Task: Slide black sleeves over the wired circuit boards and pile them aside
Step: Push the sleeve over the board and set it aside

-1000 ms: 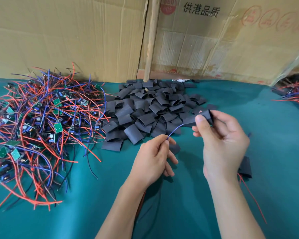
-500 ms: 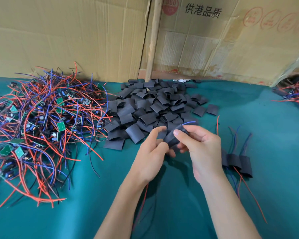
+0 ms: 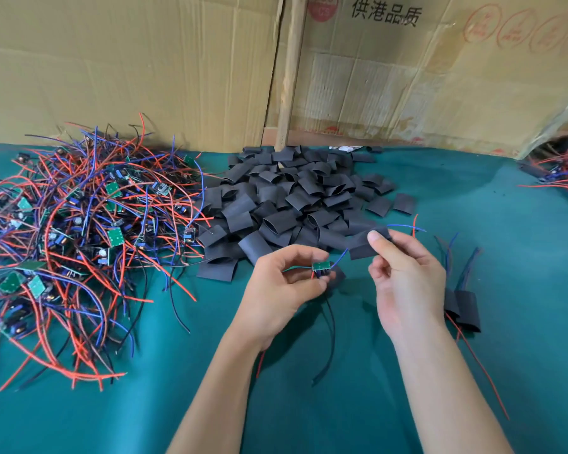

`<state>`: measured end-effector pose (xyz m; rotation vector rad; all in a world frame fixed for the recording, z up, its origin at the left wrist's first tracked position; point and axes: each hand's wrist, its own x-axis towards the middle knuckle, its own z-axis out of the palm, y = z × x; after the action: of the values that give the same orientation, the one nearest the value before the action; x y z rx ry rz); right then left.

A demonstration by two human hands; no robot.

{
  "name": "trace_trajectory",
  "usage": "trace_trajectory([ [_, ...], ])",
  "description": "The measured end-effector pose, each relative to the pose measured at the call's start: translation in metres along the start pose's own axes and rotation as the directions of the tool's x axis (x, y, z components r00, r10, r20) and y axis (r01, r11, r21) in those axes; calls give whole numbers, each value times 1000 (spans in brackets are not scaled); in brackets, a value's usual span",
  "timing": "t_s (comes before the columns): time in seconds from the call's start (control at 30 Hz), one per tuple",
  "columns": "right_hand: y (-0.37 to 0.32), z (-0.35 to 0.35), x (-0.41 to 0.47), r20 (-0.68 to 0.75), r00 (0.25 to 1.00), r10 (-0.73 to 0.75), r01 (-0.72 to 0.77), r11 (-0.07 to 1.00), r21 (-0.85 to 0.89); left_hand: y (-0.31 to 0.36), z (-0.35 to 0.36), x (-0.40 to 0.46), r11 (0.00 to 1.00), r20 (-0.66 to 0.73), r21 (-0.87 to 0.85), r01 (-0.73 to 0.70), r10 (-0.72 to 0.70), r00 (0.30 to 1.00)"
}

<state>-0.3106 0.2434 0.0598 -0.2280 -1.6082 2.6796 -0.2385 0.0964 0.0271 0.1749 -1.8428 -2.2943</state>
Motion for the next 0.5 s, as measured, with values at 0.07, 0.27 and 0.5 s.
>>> trace_trajectory([
  [0.07,1,2,-1,12,1000,4,-4,1000,-1,0,0,0,1000,-31,0,-7,7,1000],
  [0.27,7,6,-4,38,996,-83,86,992,-96,2,3,0,986,-4,-167,9,-10,1000],
  [0.5,6,5,0,52,993,-105,109,991,-79,5,7,2,997,3,-76,23,-23,1000],
])
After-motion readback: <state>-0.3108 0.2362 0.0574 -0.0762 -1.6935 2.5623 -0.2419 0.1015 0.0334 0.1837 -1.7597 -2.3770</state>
